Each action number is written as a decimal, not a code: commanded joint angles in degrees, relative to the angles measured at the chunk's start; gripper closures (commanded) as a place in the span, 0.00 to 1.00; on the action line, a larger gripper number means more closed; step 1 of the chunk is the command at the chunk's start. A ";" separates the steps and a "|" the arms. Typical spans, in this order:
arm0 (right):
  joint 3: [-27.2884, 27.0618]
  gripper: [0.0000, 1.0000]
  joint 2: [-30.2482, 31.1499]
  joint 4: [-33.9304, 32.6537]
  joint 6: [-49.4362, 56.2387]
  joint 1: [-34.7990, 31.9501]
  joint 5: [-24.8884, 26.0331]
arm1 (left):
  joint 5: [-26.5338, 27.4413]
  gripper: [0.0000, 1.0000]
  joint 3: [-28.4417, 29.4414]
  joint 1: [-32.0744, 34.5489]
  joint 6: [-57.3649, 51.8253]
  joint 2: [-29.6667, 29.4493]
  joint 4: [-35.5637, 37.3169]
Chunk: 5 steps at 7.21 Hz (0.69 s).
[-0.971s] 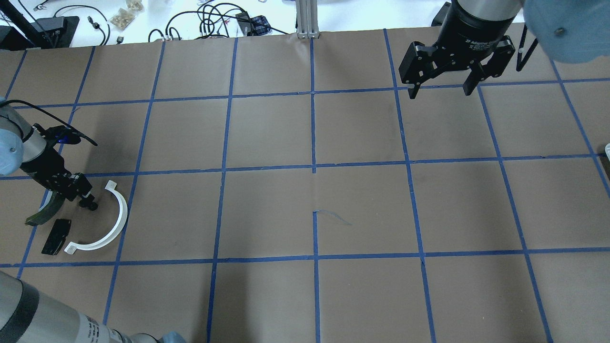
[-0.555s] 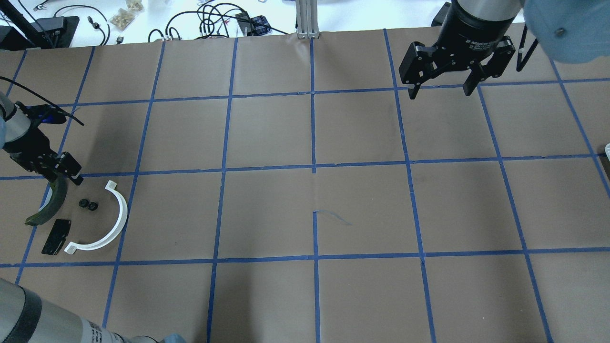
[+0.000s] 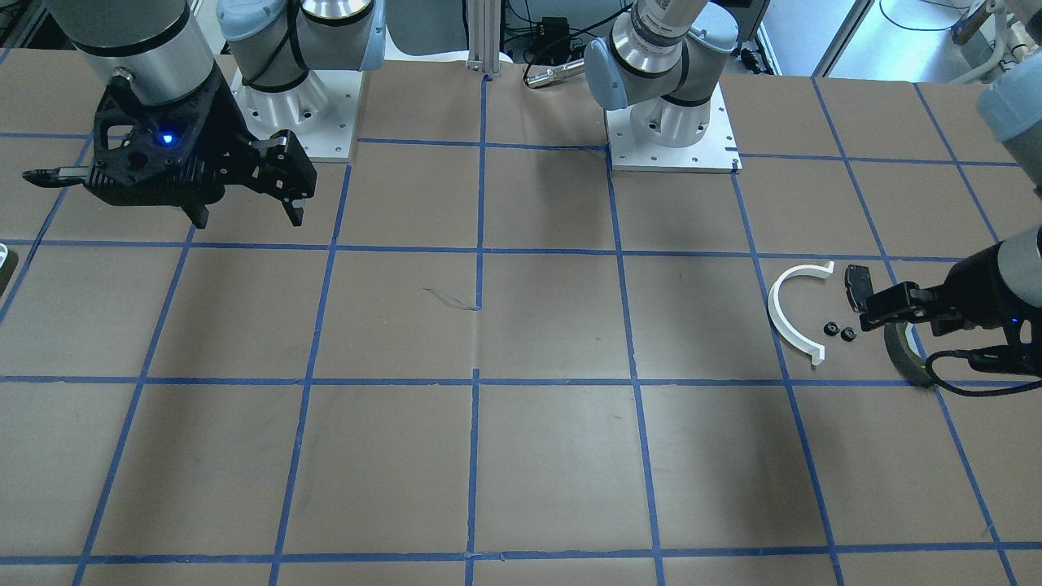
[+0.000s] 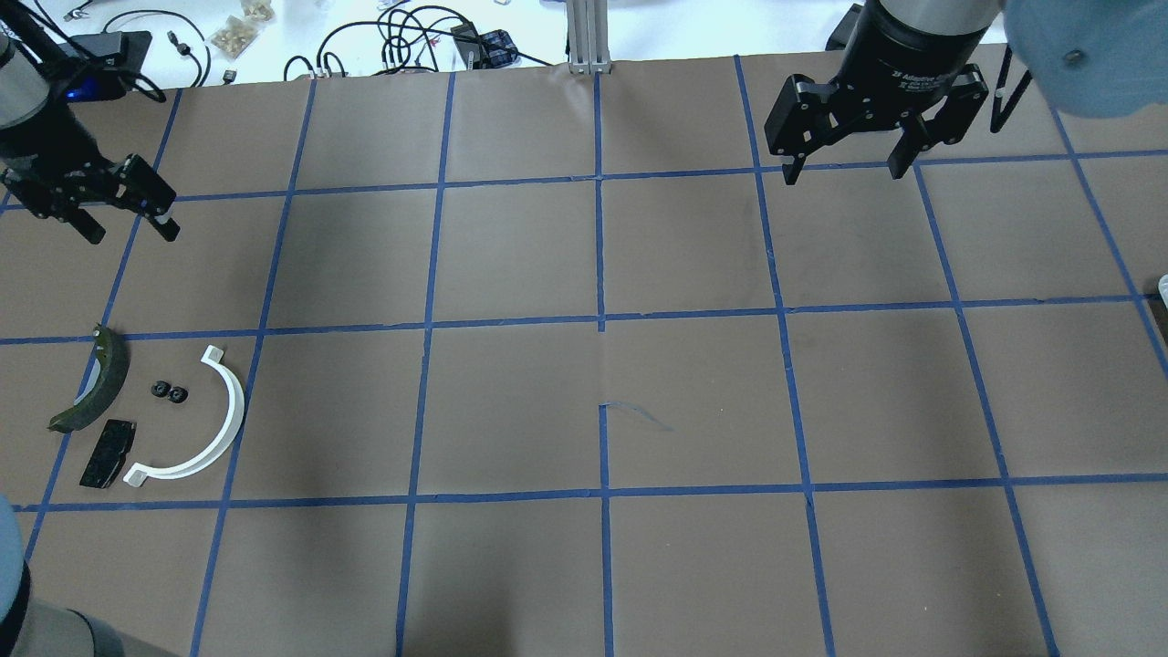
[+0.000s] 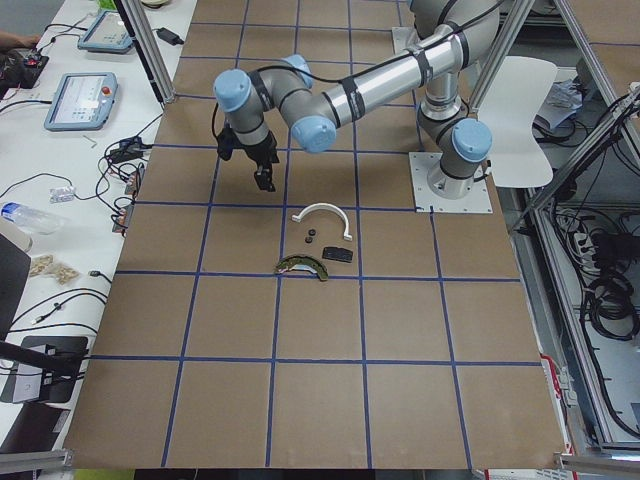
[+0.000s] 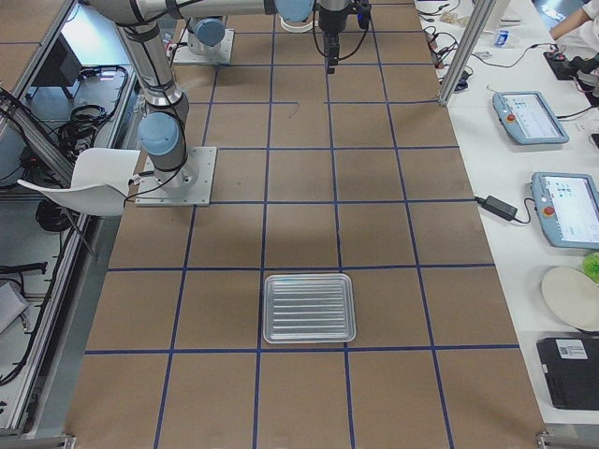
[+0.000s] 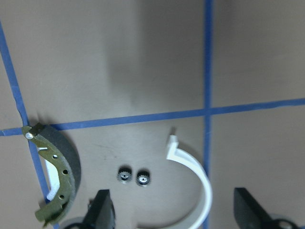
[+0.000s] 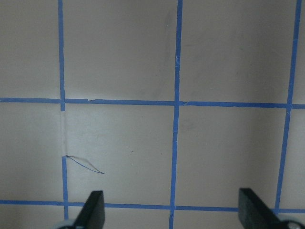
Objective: Place bearing gear from tray to pile
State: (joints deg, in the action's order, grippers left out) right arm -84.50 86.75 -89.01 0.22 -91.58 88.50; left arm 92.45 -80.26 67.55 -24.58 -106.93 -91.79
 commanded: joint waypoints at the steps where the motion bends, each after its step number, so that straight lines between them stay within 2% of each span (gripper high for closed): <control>1: -0.22 0.00 0.00 0.15 -0.04 0.00 0.09 | -0.16 0.00 4.05 8.71 8.21 4.95 -6.45; 2: -0.22 0.00 0.00 0.16 -0.04 0.00 0.00 | -0.17 0.00 3.53 11.88 11.19 7.84 -6.65; 3: -0.22 0.00 0.00 0.33 0.48 0.00 -0.08 | -3.04 0.00 3.27 14.26 13.05 10.31 -6.65; 4: -0.22 0.00 0.00 0.25 0.48 0.00 0.09 | -4.11 0.00 3.09 16.28 20.03 11.64 -6.65; 5: -0.22 0.00 0.00 0.51 0.40 0.00 0.09 | -4.56 0.00 2.39 17.00 22.53 12.61 -6.82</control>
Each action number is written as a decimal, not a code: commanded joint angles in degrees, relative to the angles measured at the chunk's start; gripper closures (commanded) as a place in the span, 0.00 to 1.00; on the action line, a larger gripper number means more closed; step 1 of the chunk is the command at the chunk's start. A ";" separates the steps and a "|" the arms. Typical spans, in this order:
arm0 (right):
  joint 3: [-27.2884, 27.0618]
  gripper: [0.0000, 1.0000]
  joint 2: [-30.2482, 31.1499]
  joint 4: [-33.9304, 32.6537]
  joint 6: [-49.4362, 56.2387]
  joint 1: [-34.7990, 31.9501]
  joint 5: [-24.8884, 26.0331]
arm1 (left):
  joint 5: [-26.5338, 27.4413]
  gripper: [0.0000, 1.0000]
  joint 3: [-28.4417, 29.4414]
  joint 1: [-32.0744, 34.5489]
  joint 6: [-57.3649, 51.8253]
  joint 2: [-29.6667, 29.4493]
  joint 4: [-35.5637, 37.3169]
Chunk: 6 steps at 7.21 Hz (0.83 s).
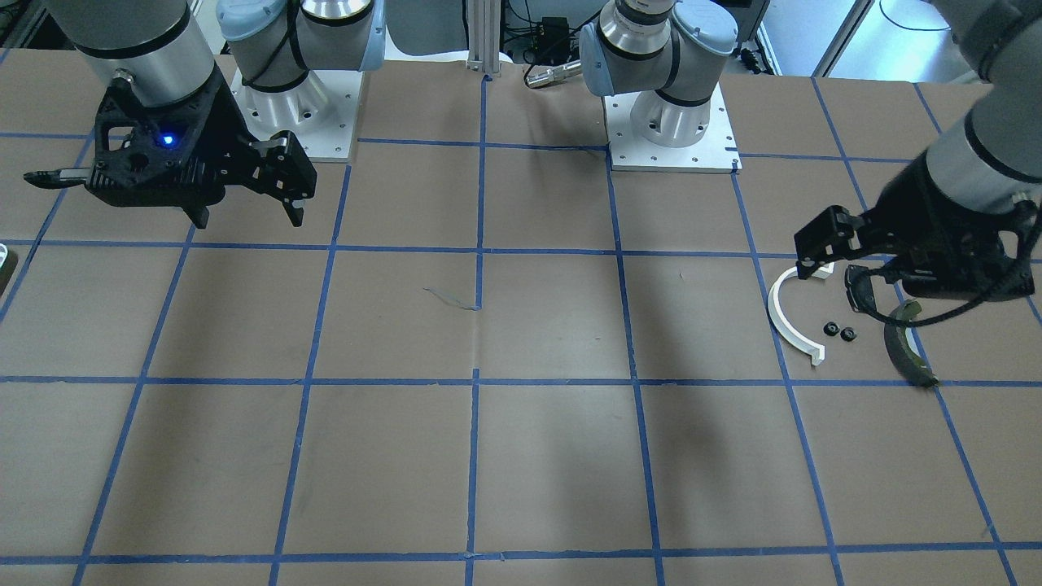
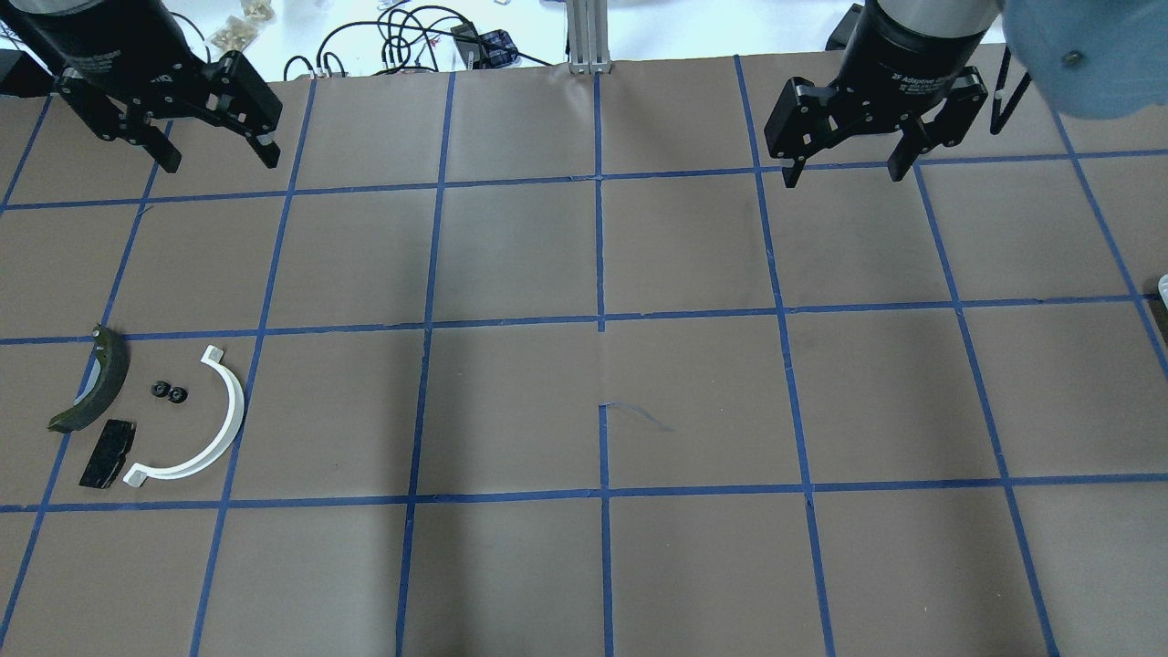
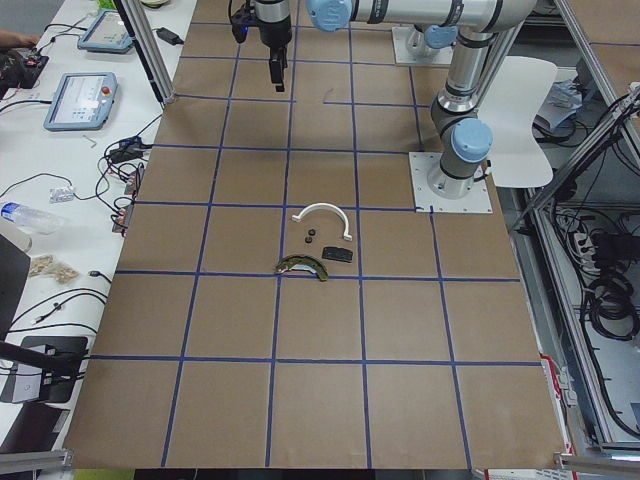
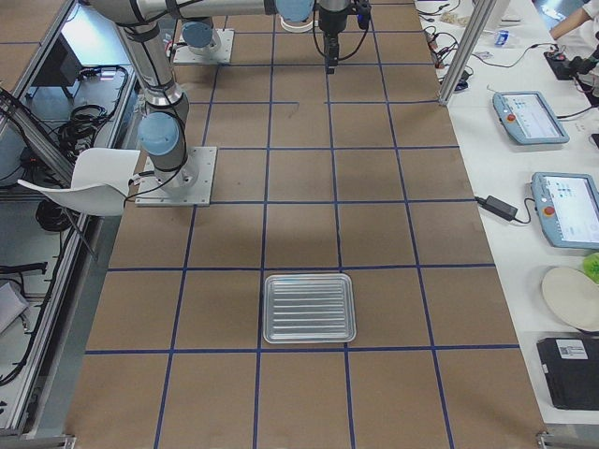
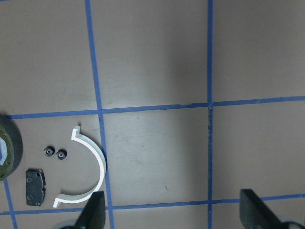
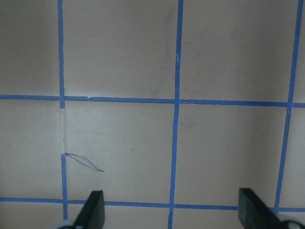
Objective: Place bearing gear from tray to pile
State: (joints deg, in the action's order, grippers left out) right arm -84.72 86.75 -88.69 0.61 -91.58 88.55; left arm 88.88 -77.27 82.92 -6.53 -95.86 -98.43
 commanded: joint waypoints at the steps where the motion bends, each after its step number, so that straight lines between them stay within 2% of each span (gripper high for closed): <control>1: 0.00 0.00 0.00 0.19 -0.17 0.00 0.05 | -0.99 0.00 -2.00 2.76 4.77 1.12 0.34; 3: -0.09 0.00 0.00 0.27 -0.26 0.00 0.14 | -0.82 0.00 -6.65 6.62 5.29 3.39 2.09; 6: -0.09 0.00 0.00 0.36 -0.26 0.00 0.14 | -0.73 0.00 -7.90 6.81 6.09 4.55 2.19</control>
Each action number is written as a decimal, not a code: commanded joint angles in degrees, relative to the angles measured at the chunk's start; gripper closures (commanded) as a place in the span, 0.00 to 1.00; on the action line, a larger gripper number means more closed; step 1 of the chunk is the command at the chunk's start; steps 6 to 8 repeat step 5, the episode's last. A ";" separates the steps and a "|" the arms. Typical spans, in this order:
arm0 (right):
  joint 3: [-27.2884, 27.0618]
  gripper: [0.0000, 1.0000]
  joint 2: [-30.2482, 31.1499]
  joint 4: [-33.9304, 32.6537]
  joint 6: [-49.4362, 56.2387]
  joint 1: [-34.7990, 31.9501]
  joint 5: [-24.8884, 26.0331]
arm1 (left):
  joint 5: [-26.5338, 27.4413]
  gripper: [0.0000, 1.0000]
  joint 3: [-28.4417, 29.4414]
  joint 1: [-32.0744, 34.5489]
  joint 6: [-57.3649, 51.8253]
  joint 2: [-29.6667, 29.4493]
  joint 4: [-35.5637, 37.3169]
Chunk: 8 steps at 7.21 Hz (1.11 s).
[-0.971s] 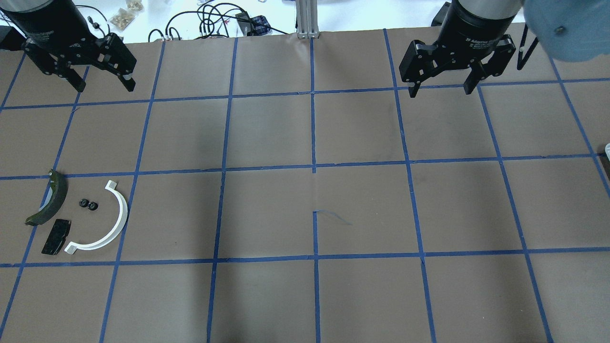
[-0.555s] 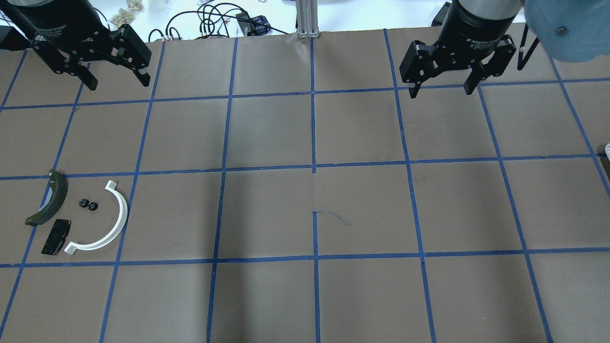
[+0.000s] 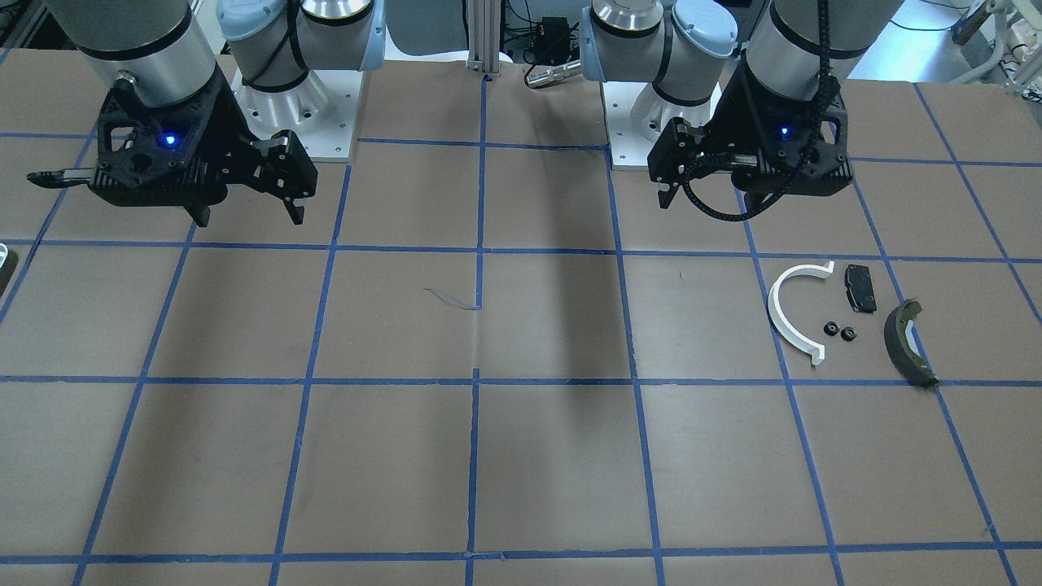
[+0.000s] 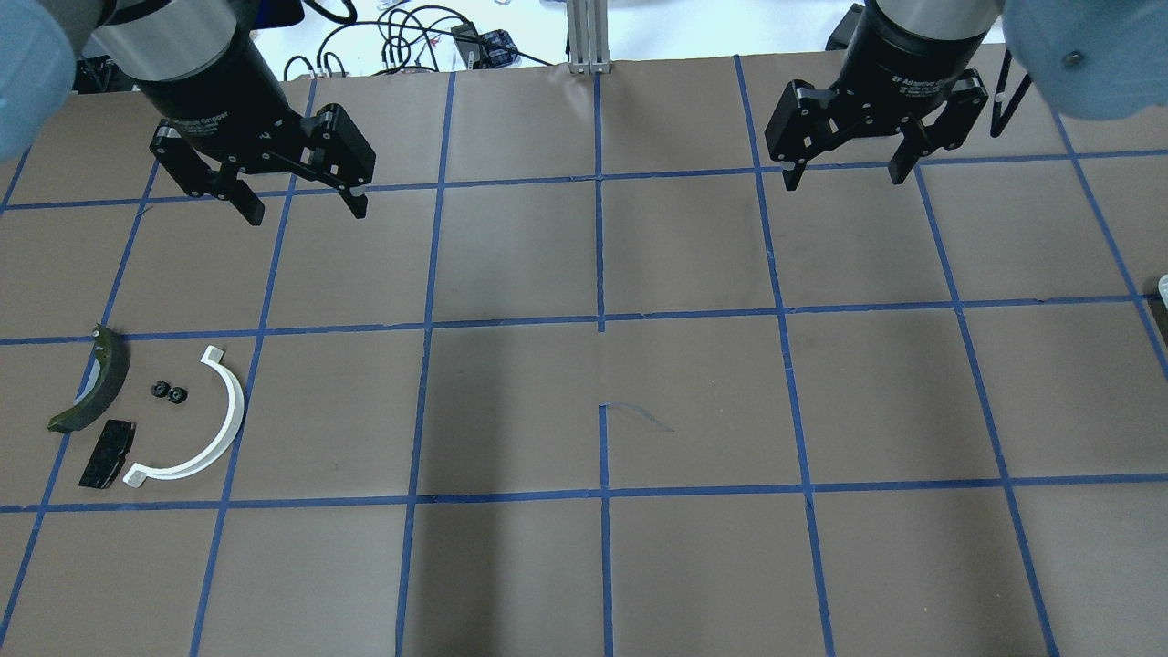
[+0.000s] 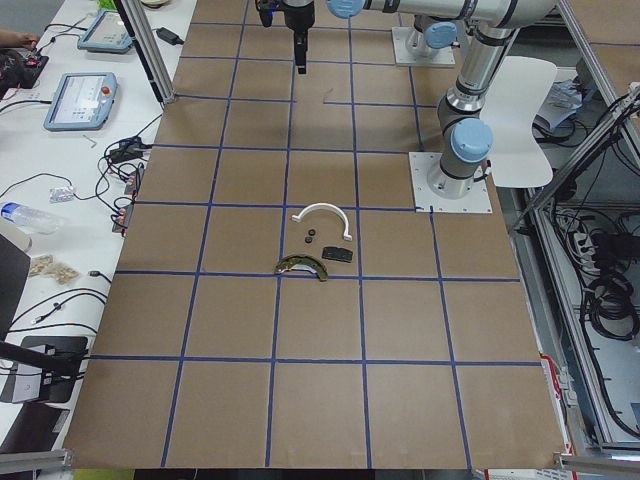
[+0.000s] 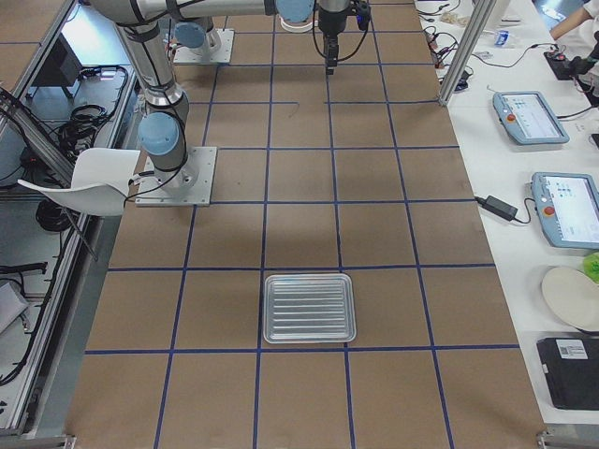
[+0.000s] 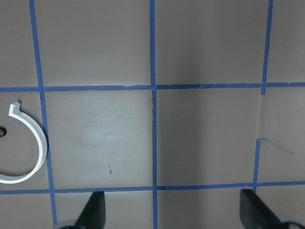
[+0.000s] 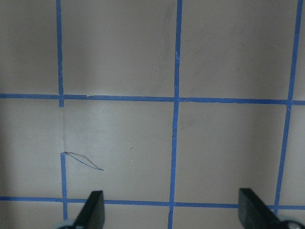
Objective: Place bearing gear from tray to pile
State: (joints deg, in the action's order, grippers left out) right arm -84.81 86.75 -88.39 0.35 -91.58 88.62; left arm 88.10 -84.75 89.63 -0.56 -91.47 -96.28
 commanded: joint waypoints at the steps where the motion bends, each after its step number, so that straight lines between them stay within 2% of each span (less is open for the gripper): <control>1: 0.00 0.00 0.00 -0.02 0.00 0.00 -0.02 | 0.23 0.00 -0.41 0.02 0.12 -0.02 0.04; 8: 0.09 0.00 0.00 -0.02 0.08 0.09 0.06 | -0.03 0.00 -0.41 -0.16 -0.59 -0.02 0.13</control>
